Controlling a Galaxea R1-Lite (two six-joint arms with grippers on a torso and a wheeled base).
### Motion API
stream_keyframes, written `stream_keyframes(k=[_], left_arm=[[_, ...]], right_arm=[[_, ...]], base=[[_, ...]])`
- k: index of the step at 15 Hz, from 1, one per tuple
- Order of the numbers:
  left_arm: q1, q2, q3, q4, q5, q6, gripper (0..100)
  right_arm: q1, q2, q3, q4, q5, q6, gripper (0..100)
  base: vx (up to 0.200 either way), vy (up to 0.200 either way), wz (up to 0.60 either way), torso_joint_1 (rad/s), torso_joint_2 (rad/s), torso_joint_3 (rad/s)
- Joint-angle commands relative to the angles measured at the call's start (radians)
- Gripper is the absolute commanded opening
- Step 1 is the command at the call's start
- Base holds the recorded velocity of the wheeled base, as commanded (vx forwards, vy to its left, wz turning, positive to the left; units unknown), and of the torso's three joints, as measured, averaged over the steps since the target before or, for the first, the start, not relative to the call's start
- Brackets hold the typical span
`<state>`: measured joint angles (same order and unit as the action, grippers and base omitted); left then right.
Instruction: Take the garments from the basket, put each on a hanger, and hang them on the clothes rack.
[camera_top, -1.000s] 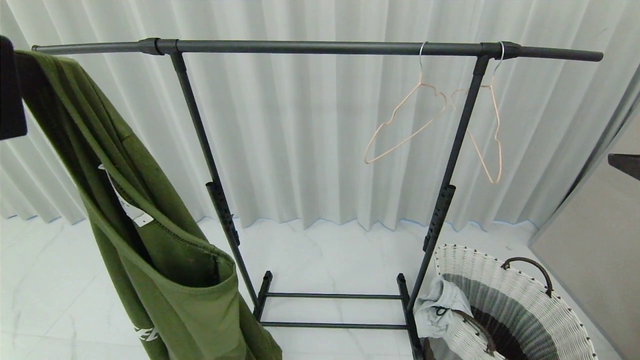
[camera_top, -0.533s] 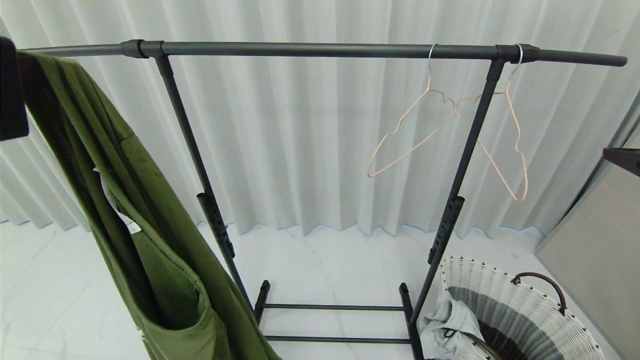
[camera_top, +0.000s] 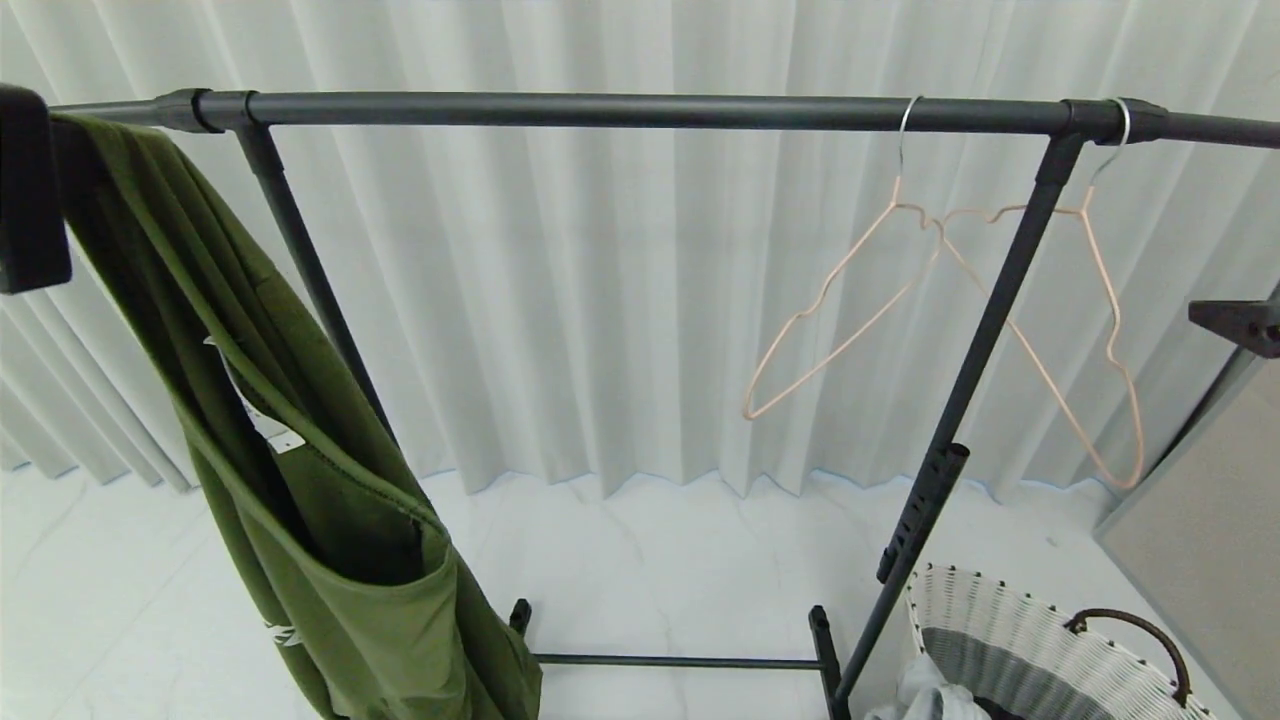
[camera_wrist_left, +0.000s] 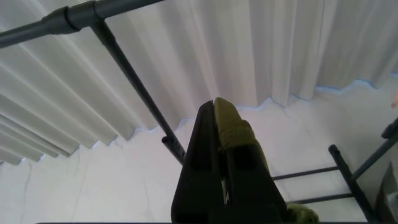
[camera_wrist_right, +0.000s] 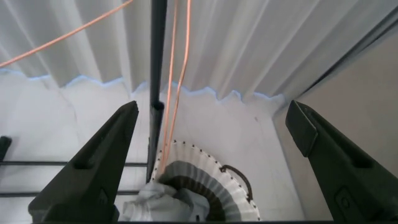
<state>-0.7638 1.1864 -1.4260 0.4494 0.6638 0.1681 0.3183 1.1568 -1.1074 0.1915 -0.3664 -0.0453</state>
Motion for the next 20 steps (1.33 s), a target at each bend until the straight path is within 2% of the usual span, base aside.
stream_keyframes(k=[1, 6, 10, 15, 17, 20], left_arm=[[0.0, -0.005, 0.022, 0.0, 0.0, 0.008, 0], [-0.002, -0.021, 0.047, 0.0, 0.0, 0.016, 0], [-0.002, -0.027, 0.068, 0.0, 0.0, 0.016, 0], [-0.003, -0.027, 0.079, 0.0, 0.0, 0.016, 0], [-0.003, -0.025, 0.082, 0.0, 0.0, 0.016, 0], [-0.005, -0.025, 0.084, 0.0, 0.0, 0.016, 0]], right_arm=[[-0.036, 0.066, -0.003, 0.002, -0.002, 0.027, 100], [-0.054, 0.236, -0.011, -0.004, 0.0, 0.159, 100], [-0.093, 0.365, -0.077, -0.004, 0.001, 0.209, 100], [-0.107, 0.422, -0.135, -0.004, 0.012, 0.229, 100], [-0.108, 0.425, -0.135, -0.003, 0.04, 0.254, 100], [-0.108, 0.429, -0.132, 0.003, 0.041, 0.286, 100]], base=[[0.0, 0.0, 0.0, 0.0, 0.0, 0.0], [0.0, 0.0, 0.0, 0.0, 0.0, 0.0], [0.0, 0.0, 0.0, 0.0, 0.0, 0.0], [0.0, 0.0, 0.0, 0.0, 0.0, 0.0], [0.0, 0.0, 0.0, 0.0, 0.0, 0.0], [0.0, 0.0, 0.0, 0.0, 0.0, 0.0]])
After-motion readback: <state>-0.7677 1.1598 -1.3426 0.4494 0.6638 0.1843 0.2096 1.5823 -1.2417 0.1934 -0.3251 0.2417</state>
